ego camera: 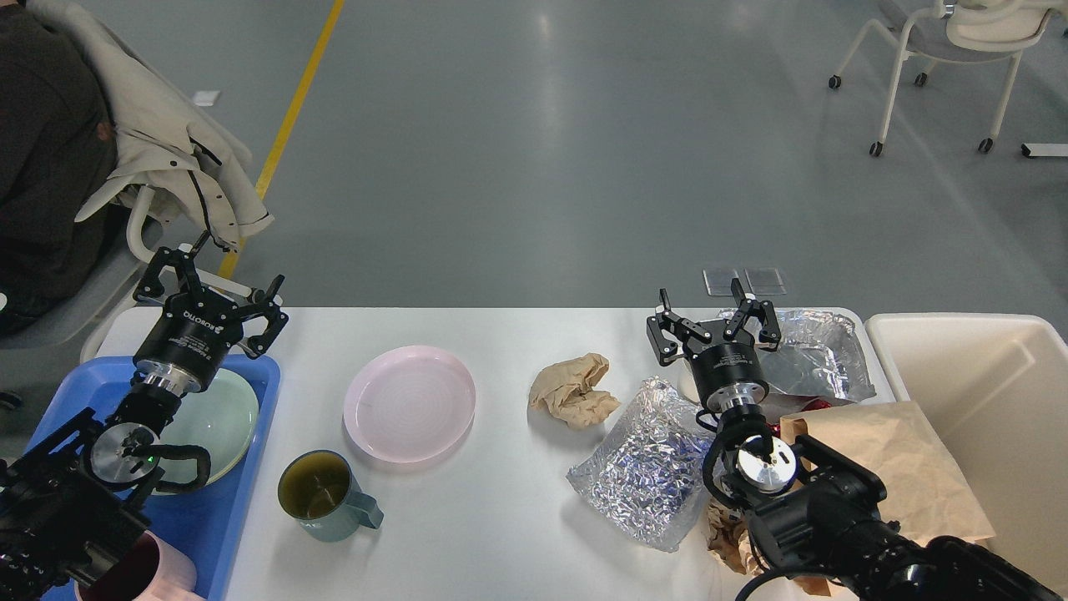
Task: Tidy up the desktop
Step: 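Lift the left gripper up and away from the blue tray, then reach the left gripper down to the green mug and grasp it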
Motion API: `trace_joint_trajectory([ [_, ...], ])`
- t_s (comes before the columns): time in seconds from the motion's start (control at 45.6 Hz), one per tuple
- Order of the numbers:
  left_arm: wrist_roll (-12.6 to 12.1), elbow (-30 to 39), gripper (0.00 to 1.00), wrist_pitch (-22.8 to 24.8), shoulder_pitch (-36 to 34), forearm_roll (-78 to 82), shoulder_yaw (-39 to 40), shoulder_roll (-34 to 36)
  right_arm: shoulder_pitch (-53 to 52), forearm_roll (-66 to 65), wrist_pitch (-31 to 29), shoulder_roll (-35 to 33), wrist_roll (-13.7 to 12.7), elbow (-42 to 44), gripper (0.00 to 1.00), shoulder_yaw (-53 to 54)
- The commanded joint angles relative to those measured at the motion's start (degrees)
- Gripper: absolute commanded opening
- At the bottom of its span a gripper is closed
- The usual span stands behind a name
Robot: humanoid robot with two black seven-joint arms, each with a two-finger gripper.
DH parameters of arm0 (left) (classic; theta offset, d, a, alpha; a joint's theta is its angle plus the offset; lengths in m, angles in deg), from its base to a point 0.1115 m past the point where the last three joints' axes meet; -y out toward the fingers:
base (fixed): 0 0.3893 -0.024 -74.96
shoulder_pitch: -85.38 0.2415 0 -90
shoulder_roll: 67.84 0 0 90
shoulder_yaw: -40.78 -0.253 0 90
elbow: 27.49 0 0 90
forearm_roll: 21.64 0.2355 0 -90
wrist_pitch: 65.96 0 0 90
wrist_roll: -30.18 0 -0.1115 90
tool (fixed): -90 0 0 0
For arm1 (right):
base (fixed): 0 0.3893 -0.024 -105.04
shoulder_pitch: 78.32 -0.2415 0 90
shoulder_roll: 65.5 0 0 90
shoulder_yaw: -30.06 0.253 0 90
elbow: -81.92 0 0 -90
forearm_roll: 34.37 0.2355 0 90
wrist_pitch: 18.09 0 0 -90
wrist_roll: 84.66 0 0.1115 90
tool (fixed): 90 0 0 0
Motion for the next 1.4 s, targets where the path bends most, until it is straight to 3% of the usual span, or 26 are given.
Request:
trace_joint_trajectory([
  [0.0, 0.07, -0.06, 0.99, -0.50, -0.02, 0.03, -0.02, -0.18, 0.00, -0.01, -0.01, 0.00, 0.00, -0.02, 1.00, 0.00],
  [0.197, -0.02, 4.59, 0.99, -2.53, 0.24, -0.05, -2.65, 1.74, 0.08, -0.01, -0.01, 0.00, 0.00, 0.07, 1.00, 0.00],
  [0.416, -0.45, 8.10, 0.99, -2.27, -3.18, -0.06, -10.28, 13.86, 0.00, -0.01, -0.01, 0.00, 0.00, 0.07, 1.00, 0.00],
  [0.504, -1.24, 11.18, 0.99, -2.88, -8.89, -0.14, -22.39, 22.82, 0.00, -0.01, -0.01, 0.00, 0.00, 0.07, 1.00, 0.00],
  [0.57, -2.64, 13.29, 0.99, -2.62, -15.73, 0.03, -35.74, 28.80, 0.00, -0.01, -0.01, 0.00, 0.00, -0.02, 1.00, 0.00],
  [0.68, -5.98, 17.42, 0.99, -1.74, -33.12, -0.06, -61.49, 34.70, 0.00, -0.01, -0.01, 0.00, 0.00, -0.02, 1.00, 0.00],
  [0.745, -5.64, 20.32, 0.99, 0.54, -43.58, 0.03, -77.22, 35.06, 0.00, -0.01, -0.01, 0.00, 0.00, -0.02, 1.00, 0.00],
  [0.833, -2.49, 23.31, 0.99, 5.63, -56.07, 0.56, -96.65, 34.36, 0.00, -0.01, -0.01, 0.00, 0.00, -0.02, 1.00, 0.00],
  [0.943, 6.38, 28.67, 1.00, 7.58, -70.92, 4.24, -117.75, 30.67, 0.08, -0.01, -0.01, 0.00, 0.00, 0.07, 1.00, 0.00],
  [1.03, 13.86, 33.32, 0.99, 7.58, -80.51, 10.82, -129.11, 28.04, 0.08, -0.01, -0.01, 0.00, 0.00, 0.07, 1.00, 0.00],
  [1.096, 17.55, 38.33, 0.99, 7.58, -85.53, 17.24, -133.25, 25.75, 0.08, -0.01, -0.01, 0.00, 0.00, 0.07, 1.00, 0.00],
  [1.206, 20.20, 46.24, 0.99, 7.05, -93.70, 26.82, -136.24, 23.64, 0.08, -0.01, -0.01, 0.00, 0.00, 0.07, 1.00, 0.00],
  [1.249, 20.38, 50.97, 0.99, 6.27, -96.87, 31.56, -136.69, 21.10, 0.08, -0.01, -0.01, 0.00, 0.00, 0.07, 1.00, 0.00],
  [1.381, 20.29, 55.74, 0.99, 3.54, -98.81, 36.15, -136.77, 16.79, 0.08, -0.01, -0.01, 0.00, 0.00, 0.07, 1.00, 0.00],
])
